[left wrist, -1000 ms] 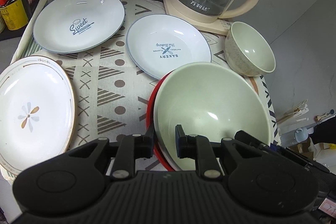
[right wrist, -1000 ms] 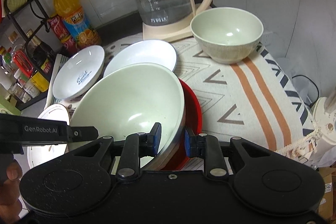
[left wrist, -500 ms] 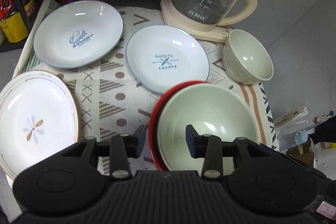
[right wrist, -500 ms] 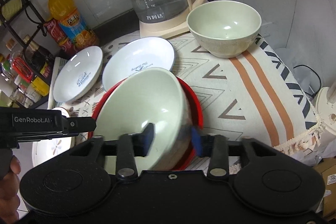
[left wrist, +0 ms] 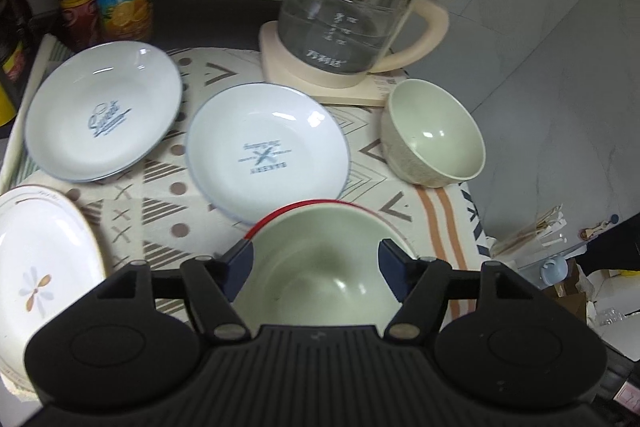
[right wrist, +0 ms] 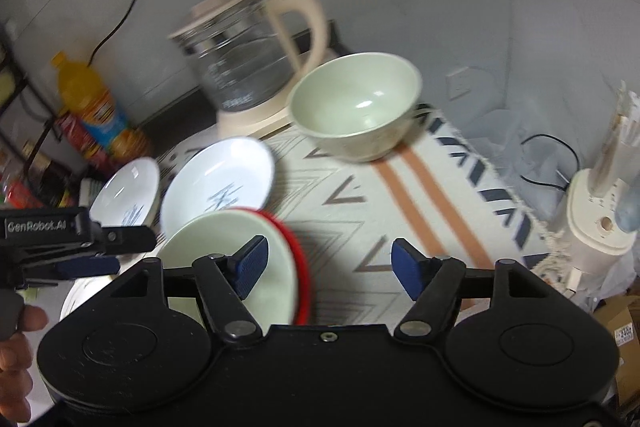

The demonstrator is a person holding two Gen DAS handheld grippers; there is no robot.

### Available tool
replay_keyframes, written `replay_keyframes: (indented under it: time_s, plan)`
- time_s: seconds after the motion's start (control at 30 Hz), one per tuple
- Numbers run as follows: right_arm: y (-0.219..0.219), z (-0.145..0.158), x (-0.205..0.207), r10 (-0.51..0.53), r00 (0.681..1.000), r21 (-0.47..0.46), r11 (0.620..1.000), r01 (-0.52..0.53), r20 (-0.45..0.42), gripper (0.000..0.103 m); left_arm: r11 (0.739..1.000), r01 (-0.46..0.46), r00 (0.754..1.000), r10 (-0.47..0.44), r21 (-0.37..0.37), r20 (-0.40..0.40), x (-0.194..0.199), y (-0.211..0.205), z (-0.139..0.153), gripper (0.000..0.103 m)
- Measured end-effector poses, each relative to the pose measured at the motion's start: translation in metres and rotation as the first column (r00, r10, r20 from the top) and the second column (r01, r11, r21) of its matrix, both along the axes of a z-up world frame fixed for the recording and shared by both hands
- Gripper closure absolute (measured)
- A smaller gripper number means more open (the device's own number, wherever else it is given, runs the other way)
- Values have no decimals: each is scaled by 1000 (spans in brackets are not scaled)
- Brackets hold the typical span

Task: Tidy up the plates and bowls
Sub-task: 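Lift the large green bowl with both grippers and lower it into the red bowl, then open both grippers and move them to the small pale green bowl, then close both grippers on the rim of the small pale green bowl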

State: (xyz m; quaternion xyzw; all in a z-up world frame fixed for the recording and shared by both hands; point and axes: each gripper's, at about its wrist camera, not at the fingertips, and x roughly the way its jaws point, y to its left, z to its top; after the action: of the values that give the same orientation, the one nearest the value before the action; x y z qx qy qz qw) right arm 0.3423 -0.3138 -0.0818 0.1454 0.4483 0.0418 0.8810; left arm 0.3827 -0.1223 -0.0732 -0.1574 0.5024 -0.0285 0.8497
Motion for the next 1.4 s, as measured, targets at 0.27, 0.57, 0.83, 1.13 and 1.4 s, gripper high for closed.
replay_keyframes:
  time_s: [0.27, 0.57, 0.83, 1.13, 1.4]
  plan:
    - [-32, -4, 10, -89, 996, 20, 996, 89, 8, 32, 999, 22, 1000, -22, -24, 8, 24, -21, -4, 36]
    - [-53, -6, 32, -138, 990, 88, 987, 138, -2, 32, 998, 37, 998, -34, -60, 54, 59, -42, -6, 36]
    - [-64, -18, 70, -139, 990, 90, 986, 140, -17, 32, 996, 21, 999, -18, -85, 45, 97, -56, -19, 38]
    - [-67, -38, 115, -126, 991, 105, 986, 130, -44, 37, 995, -6, 1000, 7, -104, 5, 136, -70, -45, 41]
    - [-70, -64, 144, -159, 982, 142, 975, 172, -100, 45, 993, -43, 998, 38, -111, -45, 163, -75, -70, 55]
